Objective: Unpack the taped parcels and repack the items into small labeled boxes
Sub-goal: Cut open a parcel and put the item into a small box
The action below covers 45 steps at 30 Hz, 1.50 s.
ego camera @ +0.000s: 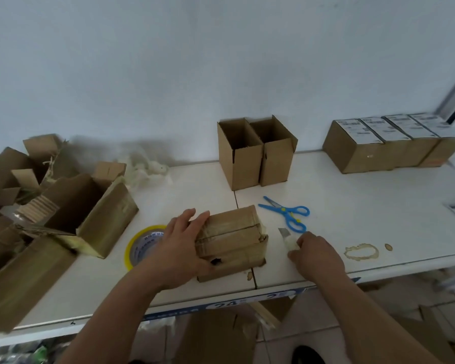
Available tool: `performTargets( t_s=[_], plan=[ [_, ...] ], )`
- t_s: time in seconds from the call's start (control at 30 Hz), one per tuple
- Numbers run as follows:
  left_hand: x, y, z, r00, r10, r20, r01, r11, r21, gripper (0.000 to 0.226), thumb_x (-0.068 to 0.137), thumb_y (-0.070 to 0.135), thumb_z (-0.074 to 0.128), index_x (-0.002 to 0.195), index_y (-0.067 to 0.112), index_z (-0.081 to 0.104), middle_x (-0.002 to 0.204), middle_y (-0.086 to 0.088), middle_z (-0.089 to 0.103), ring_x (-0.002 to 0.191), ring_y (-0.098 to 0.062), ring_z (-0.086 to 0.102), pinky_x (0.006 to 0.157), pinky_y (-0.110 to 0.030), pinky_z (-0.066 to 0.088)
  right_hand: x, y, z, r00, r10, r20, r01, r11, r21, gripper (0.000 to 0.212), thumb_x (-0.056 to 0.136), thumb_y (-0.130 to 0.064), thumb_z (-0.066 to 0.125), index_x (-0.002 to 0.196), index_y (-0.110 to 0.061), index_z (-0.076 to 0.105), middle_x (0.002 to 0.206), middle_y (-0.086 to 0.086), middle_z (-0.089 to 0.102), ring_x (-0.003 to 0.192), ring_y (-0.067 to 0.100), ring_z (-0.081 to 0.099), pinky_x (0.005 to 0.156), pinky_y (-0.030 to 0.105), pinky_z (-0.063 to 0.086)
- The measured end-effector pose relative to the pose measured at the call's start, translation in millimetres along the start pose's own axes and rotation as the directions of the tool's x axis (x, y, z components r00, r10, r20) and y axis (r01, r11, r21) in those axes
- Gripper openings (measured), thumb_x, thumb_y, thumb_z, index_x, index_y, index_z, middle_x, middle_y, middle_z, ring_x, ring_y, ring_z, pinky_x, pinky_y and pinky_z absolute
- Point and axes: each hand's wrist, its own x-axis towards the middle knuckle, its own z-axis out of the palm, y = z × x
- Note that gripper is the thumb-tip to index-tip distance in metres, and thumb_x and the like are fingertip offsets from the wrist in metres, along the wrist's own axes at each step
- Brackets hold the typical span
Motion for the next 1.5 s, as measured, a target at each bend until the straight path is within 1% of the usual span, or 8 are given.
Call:
performTargets(
  t_s=[0.1, 0.2, 0.37, 0.47, 0.53, 0.73, 0.9, 1.5],
  plan=[
    [5, 6, 0, 0.996, 0.056, -0.063, -0.056, 0.998, 0.008, 0.108, 0.073, 0.062, 0.074, 0.153, 0.044, 0.004, 0.16, 0.02, -0.009, 0.148, -0.011, -0.013, 0.122, -0.045, 0.008, -3, -5, -10, 0.999, -0.028, 0.02, 0.027, 0.998, 0.062, 0.02, 0.095, -0.033, 0.054, 0.105, -0.016, 0.058, 0.095, 0.001, 0.058, 0.083, 0.015, 0.051, 0.073, 0.029, 0.041],
    [9, 8, -1, 0.989, 0.14, -0.05, -0.14, 0.99, 0.013, 0.091, 0.079, 0.06, 0.069, 0.152, 0.044, 0.018, 0.16, 0.024, 0.005, 0.148, -0.007, -0.007, 0.123, -0.041, 0.008, -18, -15, -39, 0.987, -0.159, -0.036, 0.161, 0.901, 0.403, 0.019, 0.095, -0.029, 0.058, 0.112, -0.029, 0.049, 0.101, 0.002, 0.062, 0.084, 0.015, 0.055, 0.069, 0.026, 0.042],
    [13, 5, -2, 0.989, 0.148, -0.026, -0.149, 0.985, -0.086, 0.085, 0.078, 0.048, 0.077, 0.148, 0.044, 0.029, 0.153, 0.028, 0.018, 0.147, -0.005, 0.006, 0.122, -0.039, 0.017, -53, -18, -70, 0.974, -0.215, 0.065, 0.025, 0.394, 0.919, 0.019, 0.099, -0.026, 0.054, 0.105, -0.016, 0.068, 0.092, 0.006, 0.071, 0.076, 0.015, 0.064, 0.065, 0.027, 0.052],
    [14, 6, -7, 0.989, 0.145, -0.009, -0.145, 0.983, -0.112, 0.084, 0.076, 0.045, 0.079, 0.146, 0.046, 0.031, 0.147, 0.035, 0.017, 0.145, 0.002, 0.0, 0.121, -0.032, 0.011, -59, -11, -77, 0.935, -0.313, 0.168, -0.174, 0.009, 0.985, 0.028, 0.1, -0.008, 0.044, 0.109, -0.006, 0.07, 0.092, 0.012, 0.071, 0.075, 0.016, 0.066, 0.068, 0.029, 0.056],
    [14, 6, -9, 0.99, 0.14, 0.007, -0.138, 0.983, -0.125, 0.083, 0.074, 0.047, 0.078, 0.144, 0.047, 0.033, 0.145, 0.038, 0.017, 0.143, 0.005, 0.0, 0.121, -0.032, 0.011, -60, -9, -79, 0.916, -0.371, 0.15, -0.186, -0.063, 0.981, 0.026, 0.092, -0.001, 0.051, 0.111, -0.005, 0.068, 0.091, 0.011, 0.067, 0.076, 0.016, 0.065, 0.068, 0.029, 0.058],
    [15, 3, -10, 0.99, 0.144, 0.009, -0.141, 0.978, -0.151, 0.081, 0.068, 0.053, 0.079, 0.138, 0.051, 0.038, 0.137, 0.046, 0.019, 0.143, 0.0, 0.013, 0.121, -0.038, 0.021, -55, -23, -66, 0.971, -0.227, -0.071, 0.142, 0.317, 0.938, 0.049, 0.066, -0.056, 0.064, 0.095, -0.016, 0.063, 0.056, -0.009, 0.053, 0.055, 0.009, 0.051, 0.072, 0.039, 0.051],
    [17, 3, -10, 0.988, 0.152, -0.004, -0.15, 0.974, -0.171, 0.076, 0.071, 0.045, 0.083, 0.133, 0.053, 0.041, 0.139, 0.042, 0.024, 0.139, 0.003, 0.02, 0.119, -0.036, 0.024, -40, -23, -59, 0.982, -0.189, 0.0, 0.056, 0.295, 0.954, 0.012, 0.099, -0.018, 0.054, 0.106, -0.018, 0.064, 0.073, 0.006, 0.065, 0.06, 0.015, 0.058, 0.059, 0.029, 0.051],
    [13, 9, -9, 0.993, 0.114, 0.014, -0.113, 0.993, -0.042, 0.081, 0.079, 0.047, 0.075, 0.146, 0.048, 0.03, 0.149, 0.036, 0.015, 0.143, 0.0, 0.008, 0.12, -0.032, 0.016, -45, -22, -47, 0.974, -0.222, 0.036, 0.057, 0.399, 0.915, 0.01, 0.097, -0.014, 0.056, 0.1, -0.017, 0.065, 0.076, 0.006, 0.073, 0.065, 0.013, 0.068, 0.059, 0.025, 0.051]
  ],
)
